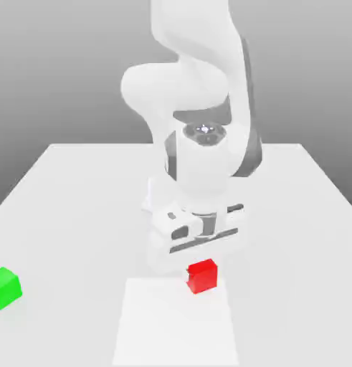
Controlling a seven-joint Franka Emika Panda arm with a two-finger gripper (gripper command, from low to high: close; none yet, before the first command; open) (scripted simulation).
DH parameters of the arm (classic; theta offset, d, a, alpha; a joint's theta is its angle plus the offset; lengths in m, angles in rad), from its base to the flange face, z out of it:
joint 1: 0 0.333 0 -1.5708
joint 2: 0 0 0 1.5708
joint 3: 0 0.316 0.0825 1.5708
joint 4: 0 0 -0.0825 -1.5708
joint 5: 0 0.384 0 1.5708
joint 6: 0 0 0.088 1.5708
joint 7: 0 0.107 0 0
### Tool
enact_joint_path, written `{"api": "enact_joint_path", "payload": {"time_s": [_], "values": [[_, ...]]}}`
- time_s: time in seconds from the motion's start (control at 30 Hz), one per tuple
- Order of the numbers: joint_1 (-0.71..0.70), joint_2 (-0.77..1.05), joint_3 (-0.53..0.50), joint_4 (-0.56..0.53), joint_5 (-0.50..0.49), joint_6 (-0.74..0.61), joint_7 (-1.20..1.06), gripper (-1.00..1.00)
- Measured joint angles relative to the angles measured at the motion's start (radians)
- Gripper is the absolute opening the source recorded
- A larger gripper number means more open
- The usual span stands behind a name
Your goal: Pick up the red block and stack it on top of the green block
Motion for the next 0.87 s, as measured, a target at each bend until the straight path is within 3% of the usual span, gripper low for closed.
{"api": "enact_joint_path", "payload": {"time_s": [0.13, 0.5, 0.67, 0.7, 0.87], "values": [[-0.027, -0.1, -0.029, 0.013, 0.005, -0.114, 0.003, -1.0], [-0.525, 0.083, -0.304, 0.394, 0.08, -0.321, 0.046, -1.0], [-0.601, 0.233, -0.297, 0.46, 0.174, -0.243, -0.008, -1.0], [-0.615, 0.267, -0.281, 0.463, 0.198, -0.214, -0.024, 1.0], [-0.615, 0.267, -0.281, 0.463, 0.198, -0.214, -0.024, 1.0]]}}
